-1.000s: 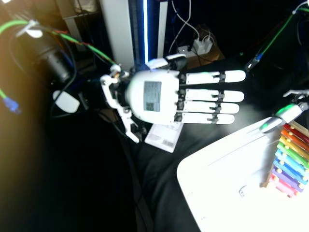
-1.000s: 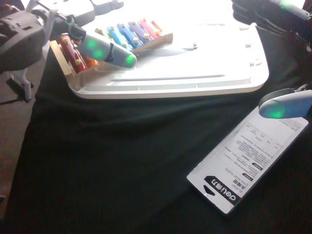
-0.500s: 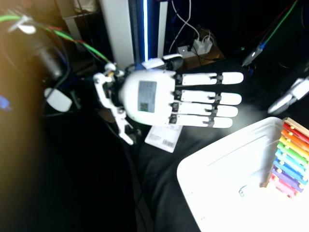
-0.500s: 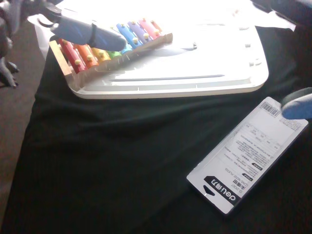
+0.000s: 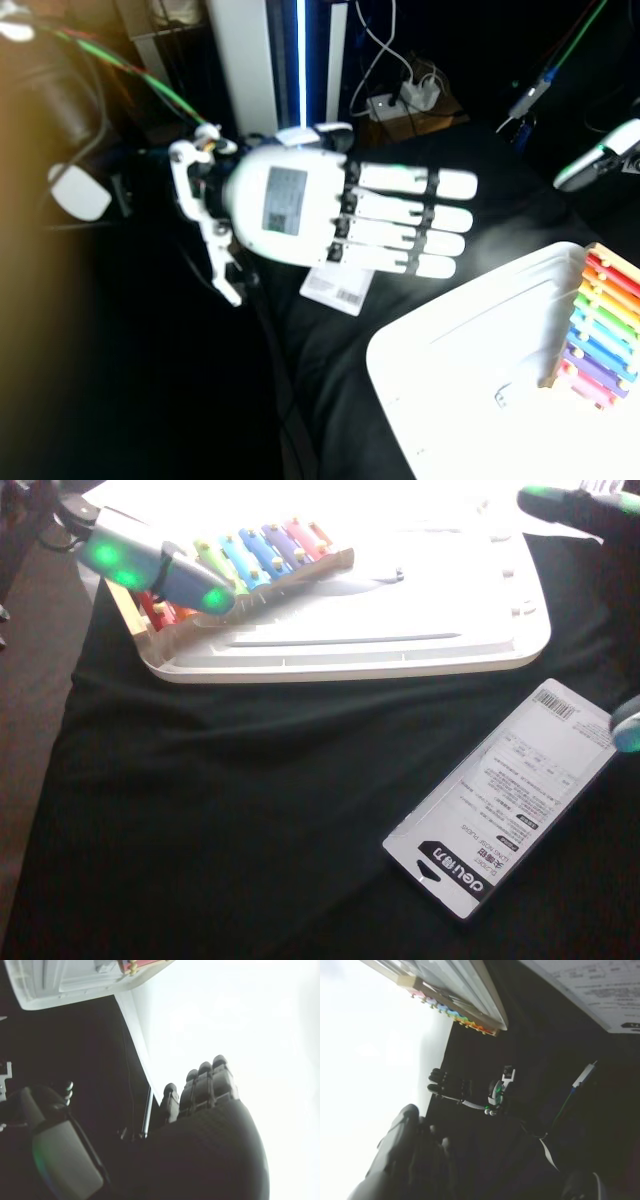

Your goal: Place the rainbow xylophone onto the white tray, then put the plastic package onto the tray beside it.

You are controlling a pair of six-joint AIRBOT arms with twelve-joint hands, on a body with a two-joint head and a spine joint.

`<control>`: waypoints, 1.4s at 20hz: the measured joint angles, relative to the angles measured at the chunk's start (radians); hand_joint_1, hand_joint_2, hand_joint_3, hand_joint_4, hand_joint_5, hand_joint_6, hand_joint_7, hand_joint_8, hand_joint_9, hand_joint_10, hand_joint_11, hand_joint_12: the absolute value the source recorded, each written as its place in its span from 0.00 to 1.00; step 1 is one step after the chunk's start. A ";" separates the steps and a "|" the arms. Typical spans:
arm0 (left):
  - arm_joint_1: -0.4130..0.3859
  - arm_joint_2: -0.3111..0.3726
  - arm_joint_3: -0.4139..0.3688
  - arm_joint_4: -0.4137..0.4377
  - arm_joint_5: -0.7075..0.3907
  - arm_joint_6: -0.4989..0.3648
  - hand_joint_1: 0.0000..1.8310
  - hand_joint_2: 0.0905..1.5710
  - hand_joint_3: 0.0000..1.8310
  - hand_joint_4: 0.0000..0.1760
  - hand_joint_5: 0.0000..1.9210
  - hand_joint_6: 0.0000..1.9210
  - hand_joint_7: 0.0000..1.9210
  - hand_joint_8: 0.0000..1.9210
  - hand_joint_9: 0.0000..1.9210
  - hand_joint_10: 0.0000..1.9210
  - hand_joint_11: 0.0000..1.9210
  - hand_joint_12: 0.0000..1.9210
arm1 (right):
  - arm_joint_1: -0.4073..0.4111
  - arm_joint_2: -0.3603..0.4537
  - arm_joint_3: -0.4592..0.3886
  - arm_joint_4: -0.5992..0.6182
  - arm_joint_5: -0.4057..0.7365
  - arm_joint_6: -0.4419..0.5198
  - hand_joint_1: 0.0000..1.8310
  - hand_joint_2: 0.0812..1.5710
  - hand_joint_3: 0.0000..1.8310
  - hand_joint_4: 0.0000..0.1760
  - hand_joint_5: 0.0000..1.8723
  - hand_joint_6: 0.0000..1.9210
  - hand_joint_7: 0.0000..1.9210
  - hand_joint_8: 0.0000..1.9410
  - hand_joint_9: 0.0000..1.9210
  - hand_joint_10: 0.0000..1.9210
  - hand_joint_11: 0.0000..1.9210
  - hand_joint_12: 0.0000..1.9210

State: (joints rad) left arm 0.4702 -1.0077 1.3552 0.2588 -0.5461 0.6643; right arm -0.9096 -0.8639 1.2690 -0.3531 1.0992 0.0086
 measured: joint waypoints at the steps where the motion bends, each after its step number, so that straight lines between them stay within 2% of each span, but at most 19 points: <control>1: -0.005 0.010 -0.010 0.006 -0.002 0.001 0.47 0.42 0.01 0.94 0.00 0.00 0.00 0.00 0.00 0.00 0.00 0.00 | 0.000 0.004 0.000 0.003 -0.006 0.005 0.38 0.39 0.00 0.77 0.00 0.00 0.05 0.01 0.03 0.00 0.05 0.03; 2: -0.016 0.022 -0.027 0.018 -0.004 0.000 0.48 0.44 0.01 0.95 0.00 0.00 0.00 0.00 0.00 0.00 0.00 0.00 | 0.000 0.004 0.000 -0.001 -0.015 0.017 0.39 0.37 0.00 0.95 0.00 0.00 0.07 0.01 0.03 0.00 0.04 0.02; 3: -0.020 0.029 -0.038 0.036 -0.005 0.001 0.48 0.45 0.01 0.96 0.00 0.00 0.00 0.00 0.00 0.00 0.00 0.00 | 0.000 0.004 0.000 -0.020 -0.026 0.024 0.38 0.38 0.00 0.99 0.00 0.00 0.06 0.00 0.03 0.00 0.04 0.02; 5: -0.031 0.044 -0.060 0.071 0.007 0.000 0.48 0.44 0.00 1.00 0.00 0.00 0.00 0.00 0.00 0.00 0.00 0.00 | 0.000 -0.004 0.003 -0.084 -0.056 0.049 0.37 0.39 0.00 1.00 0.00 0.00 0.04 0.00 0.02 0.00 0.04 0.02; 7: -0.031 0.063 -0.077 0.082 0.009 0.000 0.49 0.44 0.00 1.00 0.00 0.00 0.00 0.00 0.00 0.00 0.00 0.00 | 0.000 -0.019 0.011 -0.104 -0.076 0.071 0.34 0.40 0.00 1.00 0.00 0.00 0.04 0.00 0.04 0.01 0.09 0.04; 11: -0.083 0.080 -0.086 0.148 0.057 0.000 0.48 0.44 0.00 1.00 0.00 0.00 0.00 0.00 0.00 0.00 0.00 0.00 | 0.000 -0.027 0.021 -0.170 -0.127 0.114 0.33 0.38 0.00 1.00 0.00 0.00 0.03 0.00 0.03 0.00 0.07 0.03; 12: -0.098 0.083 -0.090 0.165 0.064 0.001 0.47 0.44 0.00 0.99 0.00 0.00 0.00 0.00 0.00 0.00 0.00 0.00 | 0.000 -0.033 0.022 -0.199 -0.141 0.126 0.33 0.40 0.00 1.00 0.00 0.00 0.01 0.00 0.01 0.00 0.04 0.02; 13: -0.106 0.090 -0.106 0.186 0.072 0.000 0.47 0.44 0.00 0.94 0.00 0.00 0.00 0.00 0.00 0.00 0.00 0.00 | 0.000 -0.048 0.031 -0.229 -0.152 0.146 0.33 0.40 0.00 1.00 0.00 0.00 0.00 0.00 0.00 0.00 0.03 0.01; 15: -0.106 0.098 -0.124 0.211 0.078 0.000 0.45 0.43 0.00 0.91 0.00 0.00 0.00 0.00 0.00 0.00 0.00 0.00 | 0.000 -0.065 0.044 -0.257 -0.170 0.172 0.32 0.38 0.00 1.00 0.00 0.00 0.00 0.00 0.01 0.00 0.03 0.01; 16: -0.108 0.101 -0.127 0.226 0.079 -0.004 0.44 0.43 0.00 0.98 0.00 0.00 0.00 0.00 0.00 0.00 0.00 0.00 | 0.000 -0.068 0.045 -0.262 -0.179 0.174 0.31 0.38 0.00 1.00 0.00 0.00 0.00 0.00 0.01 0.00 0.03 0.02; 19: -0.134 0.116 -0.131 0.253 0.077 -0.021 0.40 0.41 0.00 1.00 0.00 0.00 0.00 0.00 0.00 0.00 0.00 0.00 | 0.000 -0.076 0.045 -0.309 -0.201 0.187 0.27 0.38 0.00 1.00 0.00 0.00 0.00 0.00 0.00 0.00 0.04 0.02; 20: -0.142 0.121 -0.136 0.263 0.077 -0.022 0.39 0.41 0.00 0.96 0.00 0.00 0.00 0.00 0.00 0.00 0.00 0.00 | 0.000 -0.078 0.045 -0.329 -0.208 0.196 0.27 0.39 0.00 1.00 0.00 0.00 0.00 0.00 0.00 0.00 0.04 0.02; 21: -0.143 0.122 -0.137 0.266 0.073 -0.023 0.39 0.42 0.00 0.85 0.00 0.00 0.00 0.00 0.00 0.00 0.00 0.00 | 0.000 -0.080 0.045 -0.341 -0.212 0.200 0.25 0.39 0.00 1.00 0.00 0.00 0.00 0.00 0.00 0.00 0.05 0.03; 22: -0.143 0.122 -0.141 0.273 0.075 -0.023 0.40 0.43 0.00 0.84 0.00 0.00 0.00 0.00 0.00 0.00 0.00 0.00 | 0.000 -0.084 0.045 -0.350 -0.217 0.204 0.23 0.39 0.00 1.00 0.00 0.00 0.00 0.00 0.01 0.00 0.07 0.03; 23: -0.143 0.121 -0.141 0.274 0.078 -0.023 0.39 0.43 0.00 0.75 0.00 0.00 0.00 0.00 0.00 0.00 0.00 0.00 | 0.000 -0.088 0.047 -0.364 -0.221 0.218 0.23 0.40 0.00 0.81 0.00 0.00 0.00 0.00 0.01 0.00 0.08 0.04; 24: -0.143 0.121 -0.141 0.273 0.077 -0.023 0.38 0.43 0.00 0.80 0.00 0.00 0.00 0.00 0.00 0.00 0.00 0.00 | 0.000 -0.094 0.055 -0.392 -0.228 0.239 0.28 0.39 0.00 0.96 0.00 0.00 0.00 0.00 0.01 0.00 0.08 0.04; 25: -0.143 0.121 -0.141 0.272 0.077 -0.023 0.38 0.43 0.00 0.88 0.00 0.00 0.00 0.00 0.00 0.00 0.00 0.00 | 0.000 -0.100 0.061 -0.414 -0.237 0.261 0.28 0.39 0.00 0.99 0.00 0.00 0.00 0.00 0.03 0.01 0.10 0.05; 26: -0.143 0.121 -0.141 0.272 0.078 -0.023 0.38 0.43 0.00 0.88 0.00 0.00 0.00 0.00 0.00 0.00 0.00 0.00 | 0.000 -0.105 0.066 -0.441 -0.249 0.274 0.27 0.41 0.00 1.00 0.00 0.00 0.00 0.00 0.02 0.01 0.10 0.05; 28: -0.143 0.121 -0.141 0.272 0.078 -0.023 0.41 0.43 0.00 0.90 0.00 0.00 0.00 0.00 0.00 0.00 0.00 0.00 | 0.000 -0.110 0.068 -0.457 -0.258 0.284 0.32 0.39 0.00 1.00 0.00 0.00 0.01 0.00 0.06 0.00 0.16 0.10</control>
State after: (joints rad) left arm 0.3271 -0.8864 1.2140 0.5312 -0.4679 0.6418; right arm -0.9096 -0.9737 1.3365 -0.8101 0.8413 0.2928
